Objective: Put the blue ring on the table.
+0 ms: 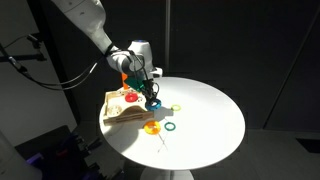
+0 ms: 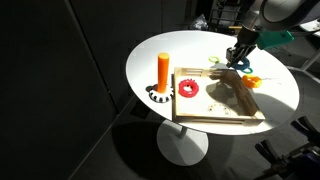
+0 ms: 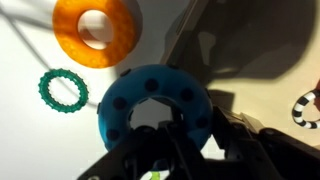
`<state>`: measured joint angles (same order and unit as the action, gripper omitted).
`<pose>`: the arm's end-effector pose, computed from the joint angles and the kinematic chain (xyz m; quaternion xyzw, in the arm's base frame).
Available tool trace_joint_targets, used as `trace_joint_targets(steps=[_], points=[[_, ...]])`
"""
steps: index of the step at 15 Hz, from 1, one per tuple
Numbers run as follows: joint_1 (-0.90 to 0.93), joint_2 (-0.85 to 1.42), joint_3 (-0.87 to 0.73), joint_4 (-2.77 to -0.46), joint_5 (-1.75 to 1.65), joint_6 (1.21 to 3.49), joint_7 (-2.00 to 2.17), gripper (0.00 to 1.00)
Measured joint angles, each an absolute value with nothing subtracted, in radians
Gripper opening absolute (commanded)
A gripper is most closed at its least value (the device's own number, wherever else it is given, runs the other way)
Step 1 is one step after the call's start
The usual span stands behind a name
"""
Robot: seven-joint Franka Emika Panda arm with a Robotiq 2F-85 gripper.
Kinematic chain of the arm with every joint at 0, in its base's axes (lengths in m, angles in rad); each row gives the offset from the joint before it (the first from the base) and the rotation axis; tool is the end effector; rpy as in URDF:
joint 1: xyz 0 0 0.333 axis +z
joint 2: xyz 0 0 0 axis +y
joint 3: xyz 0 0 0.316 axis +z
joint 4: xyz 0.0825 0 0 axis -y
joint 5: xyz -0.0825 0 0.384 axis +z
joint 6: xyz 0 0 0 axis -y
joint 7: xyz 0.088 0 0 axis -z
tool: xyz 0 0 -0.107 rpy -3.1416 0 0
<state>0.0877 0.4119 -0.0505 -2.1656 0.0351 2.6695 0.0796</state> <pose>0.5743 0.0203 0.2110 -0.9984 0.0338 -0.0464 0.0014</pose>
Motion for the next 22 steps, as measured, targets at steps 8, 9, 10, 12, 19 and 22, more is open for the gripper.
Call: trace_joint_targets(steps=[8, 9, 10, 12, 19, 22], points=[[0.086, 0.369, -0.119, -2.273, -0.017, 2.669, 0.146, 0.10], [0.084, 0.369, -0.125, -2.283, -0.018, 2.669, 0.149, 0.10], [0.081, 0.369, -0.128, -2.292, -0.018, 2.669, 0.152, 0.10], [0.075, 0.369, -0.133, -2.309, -0.018, 2.669, 0.154, 0.10], [0.066, 0.379, -0.148, -2.329, -0.029, 2.671, 0.159, 0.11], [0.066, 0.390, -0.156, -2.329, -0.041, 2.671, 0.165, 0.66]])
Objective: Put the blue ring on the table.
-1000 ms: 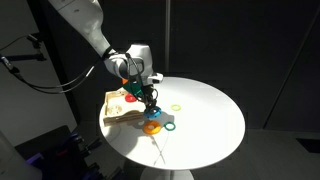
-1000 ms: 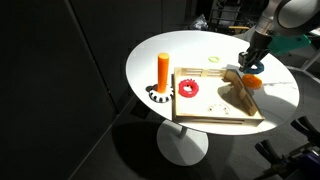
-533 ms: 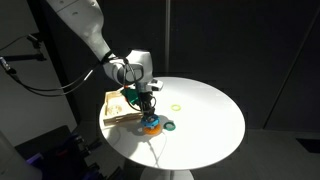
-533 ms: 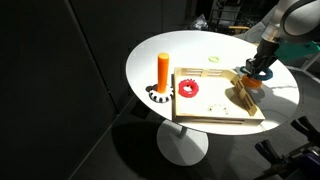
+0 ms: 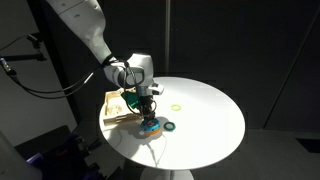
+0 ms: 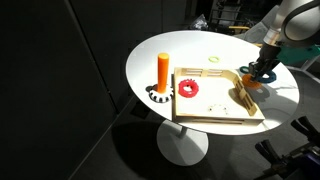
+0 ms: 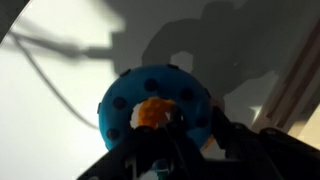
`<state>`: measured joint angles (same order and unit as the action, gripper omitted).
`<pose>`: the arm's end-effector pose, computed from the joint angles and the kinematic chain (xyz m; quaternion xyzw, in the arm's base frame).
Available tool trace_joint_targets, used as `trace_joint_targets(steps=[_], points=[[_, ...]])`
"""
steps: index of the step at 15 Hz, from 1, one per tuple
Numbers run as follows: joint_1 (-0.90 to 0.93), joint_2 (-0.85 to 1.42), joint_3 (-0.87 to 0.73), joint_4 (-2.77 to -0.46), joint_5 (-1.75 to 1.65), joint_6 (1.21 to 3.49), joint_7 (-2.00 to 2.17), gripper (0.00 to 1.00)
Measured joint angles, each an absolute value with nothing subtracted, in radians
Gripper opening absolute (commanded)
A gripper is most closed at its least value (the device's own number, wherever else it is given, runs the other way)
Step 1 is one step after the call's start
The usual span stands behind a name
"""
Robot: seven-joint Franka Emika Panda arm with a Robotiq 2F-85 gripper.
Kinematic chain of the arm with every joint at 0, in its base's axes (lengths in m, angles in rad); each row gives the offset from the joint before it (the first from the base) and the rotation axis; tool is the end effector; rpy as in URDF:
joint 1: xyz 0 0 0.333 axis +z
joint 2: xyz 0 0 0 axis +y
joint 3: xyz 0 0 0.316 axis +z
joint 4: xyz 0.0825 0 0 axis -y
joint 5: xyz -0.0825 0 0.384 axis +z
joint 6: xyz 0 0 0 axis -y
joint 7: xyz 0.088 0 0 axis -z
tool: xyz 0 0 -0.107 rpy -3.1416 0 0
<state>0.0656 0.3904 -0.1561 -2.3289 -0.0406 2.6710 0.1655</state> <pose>0.5103 -0.0489 0.1687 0.9936 -0.1043 -0.0209 0.0393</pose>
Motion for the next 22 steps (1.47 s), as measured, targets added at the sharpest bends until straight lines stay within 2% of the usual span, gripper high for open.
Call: trace_joint_targets(steps=[4, 5, 11, 22], points=[[0.066, 0.394, -0.158, -2.329, -0.054, 2.671, 0.167, 0.97], [0.066, 0.394, -0.158, -2.329, -0.054, 2.671, 0.167, 1.00], [0.047, 0.375, -0.112, -2.326, -0.023, 2.613, 0.149, 1.00], [0.028, 0.195, -0.035, -2.241, 0.020, 2.134, 0.095, 1.00]])
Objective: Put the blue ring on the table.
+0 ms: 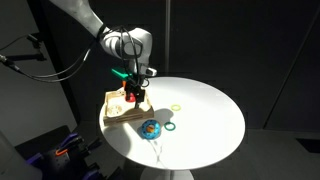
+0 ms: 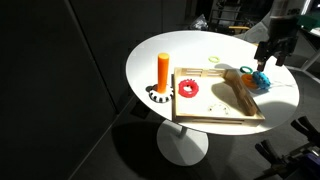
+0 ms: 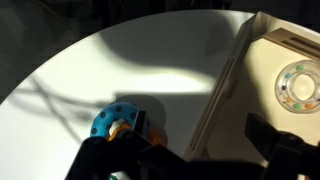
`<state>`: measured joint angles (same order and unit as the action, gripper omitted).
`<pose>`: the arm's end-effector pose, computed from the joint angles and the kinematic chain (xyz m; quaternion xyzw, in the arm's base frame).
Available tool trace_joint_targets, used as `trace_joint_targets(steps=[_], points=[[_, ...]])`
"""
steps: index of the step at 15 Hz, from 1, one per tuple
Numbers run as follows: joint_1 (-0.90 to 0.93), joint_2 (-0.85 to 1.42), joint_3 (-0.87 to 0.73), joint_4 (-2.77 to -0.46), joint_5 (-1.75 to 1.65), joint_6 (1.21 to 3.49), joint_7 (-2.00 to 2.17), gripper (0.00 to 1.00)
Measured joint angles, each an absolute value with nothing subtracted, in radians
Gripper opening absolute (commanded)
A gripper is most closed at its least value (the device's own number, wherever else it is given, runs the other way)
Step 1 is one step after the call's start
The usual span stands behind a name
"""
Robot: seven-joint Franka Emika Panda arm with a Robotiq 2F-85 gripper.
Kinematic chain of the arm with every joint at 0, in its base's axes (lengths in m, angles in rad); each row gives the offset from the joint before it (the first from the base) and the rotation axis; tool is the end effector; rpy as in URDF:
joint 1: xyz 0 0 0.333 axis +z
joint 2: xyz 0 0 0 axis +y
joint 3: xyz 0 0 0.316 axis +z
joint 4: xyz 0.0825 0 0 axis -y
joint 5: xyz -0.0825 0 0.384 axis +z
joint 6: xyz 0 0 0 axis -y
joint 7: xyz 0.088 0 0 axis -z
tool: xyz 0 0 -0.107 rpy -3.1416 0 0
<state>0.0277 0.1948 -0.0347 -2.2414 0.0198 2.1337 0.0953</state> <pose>0.5060 -0.0028 0.2599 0.9869 -0.0572 -0.1506 0.0025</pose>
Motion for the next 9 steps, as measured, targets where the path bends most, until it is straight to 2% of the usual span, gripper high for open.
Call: trace_joint_targets(steps=[5, 9], points=[[0.029, 0.120, -0.025, -2.160, 0.016, 1.937, 0.108, 1.00], [0.034, 0.056, -0.012, -2.107, -0.004, 1.871, 0.147, 1.00]])
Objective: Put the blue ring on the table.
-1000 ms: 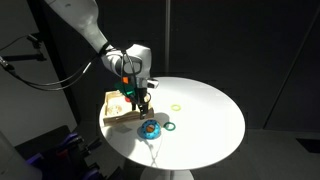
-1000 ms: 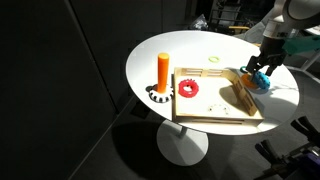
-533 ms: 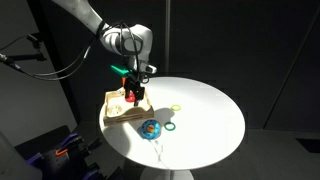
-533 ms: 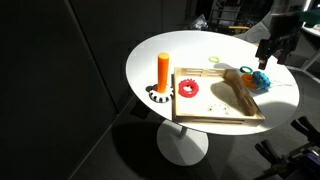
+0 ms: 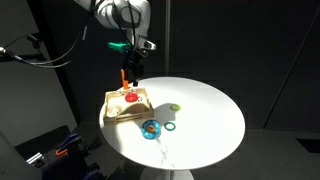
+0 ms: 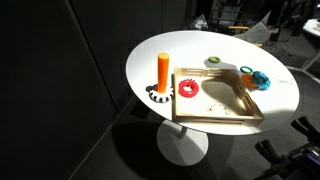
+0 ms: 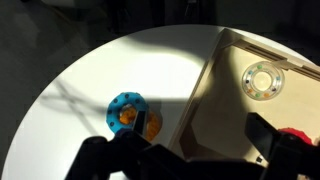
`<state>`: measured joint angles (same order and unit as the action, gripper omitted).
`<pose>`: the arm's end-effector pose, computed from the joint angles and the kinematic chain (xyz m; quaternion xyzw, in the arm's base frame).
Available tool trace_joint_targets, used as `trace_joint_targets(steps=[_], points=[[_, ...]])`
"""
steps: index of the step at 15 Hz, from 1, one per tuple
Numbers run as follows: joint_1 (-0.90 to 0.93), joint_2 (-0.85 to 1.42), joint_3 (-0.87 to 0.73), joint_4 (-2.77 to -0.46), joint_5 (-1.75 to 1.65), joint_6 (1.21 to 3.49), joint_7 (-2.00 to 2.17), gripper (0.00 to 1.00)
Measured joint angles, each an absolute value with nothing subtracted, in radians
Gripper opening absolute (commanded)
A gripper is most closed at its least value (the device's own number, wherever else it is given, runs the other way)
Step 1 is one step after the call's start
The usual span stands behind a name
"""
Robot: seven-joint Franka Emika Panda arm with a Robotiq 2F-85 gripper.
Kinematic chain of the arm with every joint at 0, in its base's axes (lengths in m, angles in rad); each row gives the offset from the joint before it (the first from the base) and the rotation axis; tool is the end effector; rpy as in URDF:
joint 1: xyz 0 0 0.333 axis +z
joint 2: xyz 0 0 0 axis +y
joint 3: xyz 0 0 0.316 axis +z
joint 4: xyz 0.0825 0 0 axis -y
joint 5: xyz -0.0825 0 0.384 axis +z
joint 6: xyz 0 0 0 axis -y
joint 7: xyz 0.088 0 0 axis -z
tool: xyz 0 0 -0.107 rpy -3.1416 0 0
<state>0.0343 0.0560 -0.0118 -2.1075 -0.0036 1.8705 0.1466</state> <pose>0.5179 0.0114 0.3700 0.9874 -0.0606 -0.1453 0.0143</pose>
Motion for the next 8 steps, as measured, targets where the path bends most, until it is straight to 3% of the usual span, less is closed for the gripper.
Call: trace_joint_targets(steps=[8], points=[[0.038, -0.062, 0.024, -2.084, -0.009, 1.867, 0.166, 1.00]])
